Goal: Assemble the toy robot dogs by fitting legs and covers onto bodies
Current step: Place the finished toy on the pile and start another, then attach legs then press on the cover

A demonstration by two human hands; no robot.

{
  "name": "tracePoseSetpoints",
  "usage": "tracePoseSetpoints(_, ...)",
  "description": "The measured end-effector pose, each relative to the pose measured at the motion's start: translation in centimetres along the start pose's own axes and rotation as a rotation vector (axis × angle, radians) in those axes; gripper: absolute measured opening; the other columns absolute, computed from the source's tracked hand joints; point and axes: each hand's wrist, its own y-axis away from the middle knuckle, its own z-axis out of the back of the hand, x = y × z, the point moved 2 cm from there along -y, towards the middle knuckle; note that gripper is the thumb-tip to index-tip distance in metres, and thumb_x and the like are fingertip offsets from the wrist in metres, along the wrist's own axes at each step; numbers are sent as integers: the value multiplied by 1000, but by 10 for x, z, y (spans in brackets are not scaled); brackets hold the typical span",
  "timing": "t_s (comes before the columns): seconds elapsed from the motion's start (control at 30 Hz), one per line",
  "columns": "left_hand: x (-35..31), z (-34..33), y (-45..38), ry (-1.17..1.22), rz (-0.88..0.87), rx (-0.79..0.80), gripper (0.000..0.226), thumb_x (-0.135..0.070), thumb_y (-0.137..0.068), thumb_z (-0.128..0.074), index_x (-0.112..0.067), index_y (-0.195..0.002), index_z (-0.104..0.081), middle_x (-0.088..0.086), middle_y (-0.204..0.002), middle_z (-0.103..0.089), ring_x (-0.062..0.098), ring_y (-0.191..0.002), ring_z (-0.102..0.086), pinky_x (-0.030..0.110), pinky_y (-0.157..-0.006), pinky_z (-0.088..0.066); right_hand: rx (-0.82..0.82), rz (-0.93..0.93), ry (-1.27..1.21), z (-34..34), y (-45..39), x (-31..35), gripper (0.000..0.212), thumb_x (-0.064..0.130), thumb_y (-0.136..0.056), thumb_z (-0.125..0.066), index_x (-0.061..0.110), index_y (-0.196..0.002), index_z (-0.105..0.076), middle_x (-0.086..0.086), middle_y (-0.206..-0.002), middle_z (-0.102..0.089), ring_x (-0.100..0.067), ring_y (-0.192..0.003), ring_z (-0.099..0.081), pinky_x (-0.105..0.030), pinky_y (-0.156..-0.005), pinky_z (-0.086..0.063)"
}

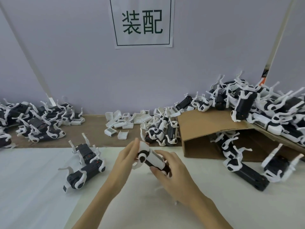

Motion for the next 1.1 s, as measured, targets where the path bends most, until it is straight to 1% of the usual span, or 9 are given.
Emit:
tracePoseSetpoints(0.1,5,3,-2,-187,-84,-61,48,-72,-77,-74,-27,-94,-75,-3,-84,-75,9,-72,-66,23,-64,-51,49,-71,-11,-5,0,1,63,72,-82,-66,48,-138,-49,24,-115,-50,2,-108,-55,-17,-87,-48)
tracePoseSetpoints(0.27,8,8,-3,26,40,-141,52,-72,-73,-81,-22,-86,-78,7,-75,-75,17,-63,-69,23,-58,-56,202,-136,-221,-3,1,6,49,72,-79,-71,49,-122,-60,20,-107,-68,-1,-100,-64,-15,-79,-50)
tracePoseSetpoints(0.47,10,13,-5,274,211,-197,76,-79,-90,-34,-22,-126,-69,6,-105,-81,30,-94,-79,51,-70,-66,113,-322,-597,38,-36,20,67,66,-79,-76,10,-116,-73,-10,-90,-71,-20,-80,-71,-32,-68,-61)
tracePoseSetpoints(0.57,6,23,-7,263,173,-242,78,-74,-96,-31,-13,-127,-69,12,-113,-78,35,-98,-76,51,-72,-64,-161,-279,-1123,115,-80,30,67,53,-91,-68,1,-132,-62,-18,-113,-66,-19,-91,-74,-35,-81,-64)
tracePoseSetpoints(0.63,6,26,-9,235,172,-249,76,-68,-101,-31,-7,-120,-73,15,-112,-77,41,-97,-74,50,-73,-62,-331,-248,-1438,171,-105,37,93,61,-81,-74,3,-147,-45,-30,-138,-53,-36,-114,-70,-43,-97,-60)
tracePoseSetpoints(0.73,8,28,-10,182,173,-245,68,-59,-106,-35,-4,-111,-75,16,-108,-76,42,-95,-72,50,-72,-62,-221,-319,-1404,198,-120,46,113,65,-74,-79,7,-156,-29,-32,-142,-51,-47,-121,-64,-51,-104,-55)
tracePoseSetpoints(0.83,12,30,-13,-13,105,-274,39,-40,-110,-52,-10,-103,-75,13,-106,-74,31,-86,-71,47,-67,-62,-88,-357,-1199,155,-106,36,76,53,-90,-73,6,-144,-47,-25,-130,-67,-37,-114,-71,-43,-91,-61)
tracePoseSetpoints(0.93,17,33,-11,-513,-105,-359,11,-25,-105,-65,-25,-94,-67,-1,-101,-70,18,-83,-67,37,-66,-55,-20,-440,-1219,87,-67,17,43,40,-95,-71,6,-122,-72,-17,-118,-73,-27,-99,-75,-35,-79,-62)
tracePoseSetpoints(1.1,24,36,-7,-1081,-360,-462,21,-10,-87,-83,-6,-105,-71,13,-117,-60,37,-105,-58,48,-69,-57,-36,-627,-1233,11,-25,-7,33,31,-96,-68,3,-112,-76,-13,-94,-74,-23,-76,-72,-31,-67,-61)
